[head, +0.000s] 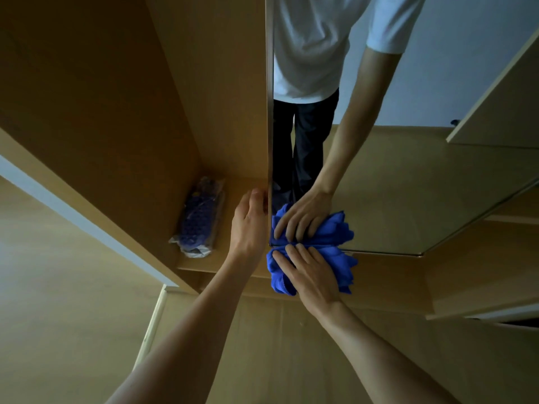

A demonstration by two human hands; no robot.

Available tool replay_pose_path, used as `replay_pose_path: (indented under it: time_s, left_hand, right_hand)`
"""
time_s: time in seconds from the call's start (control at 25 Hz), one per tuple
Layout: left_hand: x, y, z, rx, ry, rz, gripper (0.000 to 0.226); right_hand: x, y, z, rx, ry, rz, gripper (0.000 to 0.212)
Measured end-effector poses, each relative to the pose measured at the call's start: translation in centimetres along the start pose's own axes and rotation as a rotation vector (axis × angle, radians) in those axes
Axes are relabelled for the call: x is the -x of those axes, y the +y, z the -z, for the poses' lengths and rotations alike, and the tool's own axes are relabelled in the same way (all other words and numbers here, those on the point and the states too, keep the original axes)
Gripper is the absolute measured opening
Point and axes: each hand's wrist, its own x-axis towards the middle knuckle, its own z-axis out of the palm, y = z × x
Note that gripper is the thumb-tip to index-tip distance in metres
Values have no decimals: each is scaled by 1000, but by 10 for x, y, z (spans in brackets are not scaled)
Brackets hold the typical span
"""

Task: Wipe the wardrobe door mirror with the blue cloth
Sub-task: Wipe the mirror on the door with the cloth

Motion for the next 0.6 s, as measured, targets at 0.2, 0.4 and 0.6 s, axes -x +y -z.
replay_pose_path:
  time_s: [0.2, 0.4, 0.6]
  left_hand:
    - [15, 9, 2, -47, -23, 0, 26]
    - [40, 15, 8, -199, -78, -44, 17]
    - [60, 59, 12, -260, -11, -169, 14]
  right_hand:
    - [-5, 5, 19, -132, -94, -44, 51]
    - [-15, 26, 80, -135, -79, -76, 47]
    - [-26, 41, 173, -123, 38, -77, 47]
